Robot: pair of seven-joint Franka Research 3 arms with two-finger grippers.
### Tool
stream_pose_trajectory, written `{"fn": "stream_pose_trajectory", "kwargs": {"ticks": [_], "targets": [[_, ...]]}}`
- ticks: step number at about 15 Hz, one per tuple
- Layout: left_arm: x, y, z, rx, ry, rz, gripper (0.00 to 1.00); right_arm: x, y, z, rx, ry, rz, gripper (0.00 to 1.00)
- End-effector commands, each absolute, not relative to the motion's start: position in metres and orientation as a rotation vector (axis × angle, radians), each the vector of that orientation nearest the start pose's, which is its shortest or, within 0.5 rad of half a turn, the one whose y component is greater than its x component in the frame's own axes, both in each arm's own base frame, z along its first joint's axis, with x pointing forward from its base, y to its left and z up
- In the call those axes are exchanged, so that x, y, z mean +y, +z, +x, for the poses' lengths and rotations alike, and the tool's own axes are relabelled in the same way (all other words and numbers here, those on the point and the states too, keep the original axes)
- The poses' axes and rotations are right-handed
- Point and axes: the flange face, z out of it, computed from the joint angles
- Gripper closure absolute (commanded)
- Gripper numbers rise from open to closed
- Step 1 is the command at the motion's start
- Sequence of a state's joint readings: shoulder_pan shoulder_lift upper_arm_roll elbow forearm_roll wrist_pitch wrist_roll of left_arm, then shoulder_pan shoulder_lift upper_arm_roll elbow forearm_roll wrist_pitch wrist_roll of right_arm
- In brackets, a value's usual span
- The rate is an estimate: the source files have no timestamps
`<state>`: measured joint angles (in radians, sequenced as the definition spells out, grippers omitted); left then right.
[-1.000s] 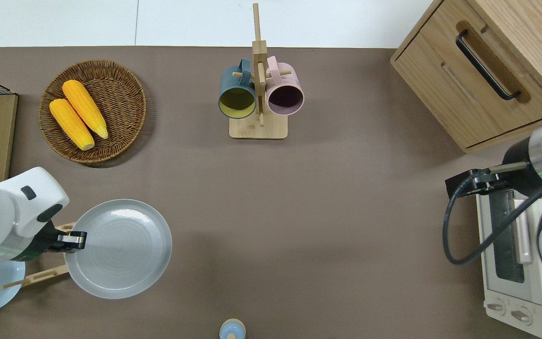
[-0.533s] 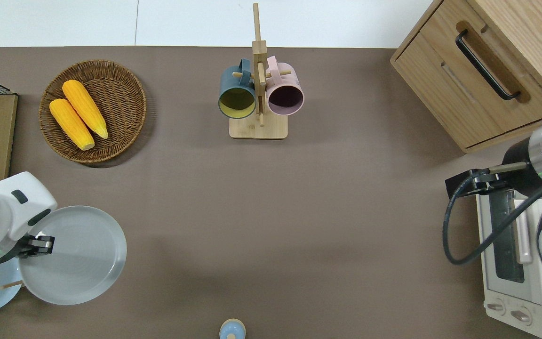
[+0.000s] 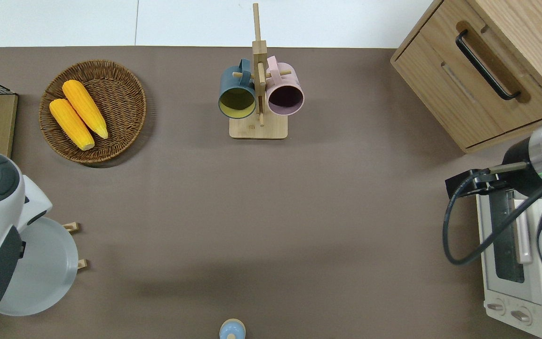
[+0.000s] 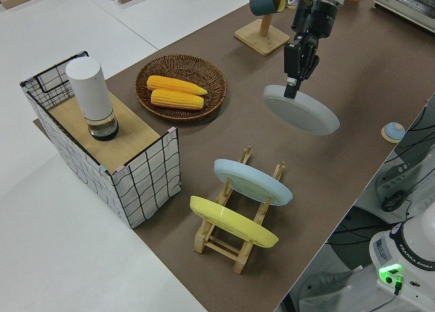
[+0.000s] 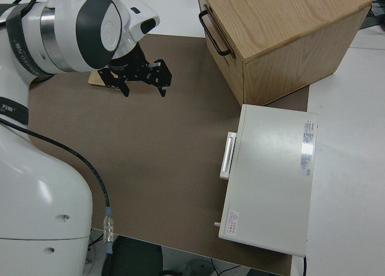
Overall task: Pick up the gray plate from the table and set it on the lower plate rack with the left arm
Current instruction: 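Lower the gray plate upright into the rack's slot nearest the robot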
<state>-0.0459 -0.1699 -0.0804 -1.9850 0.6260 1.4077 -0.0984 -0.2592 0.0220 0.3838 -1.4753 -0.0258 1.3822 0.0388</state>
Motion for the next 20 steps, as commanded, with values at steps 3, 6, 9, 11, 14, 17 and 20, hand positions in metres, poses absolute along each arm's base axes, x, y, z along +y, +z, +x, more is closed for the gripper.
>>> {"fn": "stream_pose_trajectory", "kwargs": {"ticks": [3,6,9,11,14,17,20], "targets": [[0.020,0.531,0.475,-0.021,0.396,-2.230,1.00,0.060,0.646,0.536,-0.108,0.179,-3.169,0.017],[0.026,0.523,0.478,-0.045,0.390,-2.185,1.00,0.060,0.646,0.536,-0.108,0.179,-3.169,0.017],[0.028,0.504,0.475,-0.072,0.381,-2.176,1.00,0.059,0.646,0.536,-0.105,0.179,-3.169,0.017],[0.025,0.485,0.470,-0.100,0.370,-2.171,1.00,0.060,0.646,0.536,-0.108,0.178,-3.169,0.017],[0.023,0.457,0.465,-0.124,0.342,-2.168,1.00,0.060,0.646,0.536,-0.108,0.179,-3.169,0.017],[0.022,0.434,0.465,-0.113,0.338,-2.182,1.00,0.060,0.646,0.536,-0.108,0.179,-3.169,0.017],[0.017,0.414,0.470,-0.120,0.358,-2.188,1.00,0.060,0.646,0.536,-0.108,0.181,-3.169,0.017]]}}
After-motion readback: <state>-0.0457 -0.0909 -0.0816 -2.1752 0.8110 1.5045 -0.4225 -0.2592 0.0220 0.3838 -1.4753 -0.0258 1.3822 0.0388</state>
